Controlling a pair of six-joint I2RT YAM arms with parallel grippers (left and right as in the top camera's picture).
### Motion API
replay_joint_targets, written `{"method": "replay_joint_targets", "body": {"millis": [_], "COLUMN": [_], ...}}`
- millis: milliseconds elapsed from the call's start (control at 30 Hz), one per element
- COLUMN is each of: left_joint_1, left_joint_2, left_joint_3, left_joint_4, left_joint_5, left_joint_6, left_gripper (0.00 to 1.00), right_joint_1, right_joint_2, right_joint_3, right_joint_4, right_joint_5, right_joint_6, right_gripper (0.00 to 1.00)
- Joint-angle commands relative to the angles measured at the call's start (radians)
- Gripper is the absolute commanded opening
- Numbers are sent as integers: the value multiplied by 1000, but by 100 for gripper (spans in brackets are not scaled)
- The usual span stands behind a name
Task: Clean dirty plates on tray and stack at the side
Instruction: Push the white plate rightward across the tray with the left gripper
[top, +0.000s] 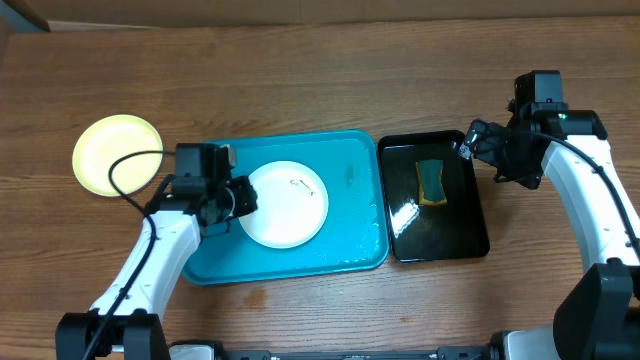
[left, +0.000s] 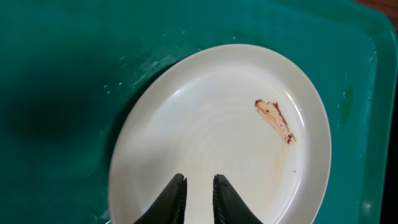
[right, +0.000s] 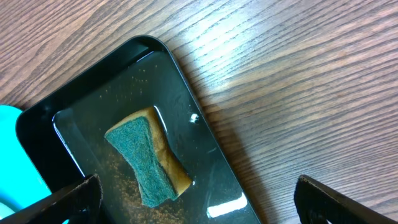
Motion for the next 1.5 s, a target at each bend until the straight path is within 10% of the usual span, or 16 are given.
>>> {"method": "replay_joint_targets", "body": {"millis": [0,533,1467], "left_joint_1": [-55,-58,-57], "left_joint_2": [33,110,232], "left_joint_3": [47,114,126], "left_joint_4": [-18,-244,108], "left_joint_5": [-49,-259,-293], "left_joint_6": [-15,-34,163], "left_gripper": [24,33,7], "right_joint_1": [-3,-3,-3], "right_joint_2": [-19,-19,-19], "right_joint_3": [21,21,21], "right_joint_4": [5,5,5], "right_joint_5": [-2,-2,-2], "right_joint_6": [2,2,2], "right_gripper": [100,100,100]}}
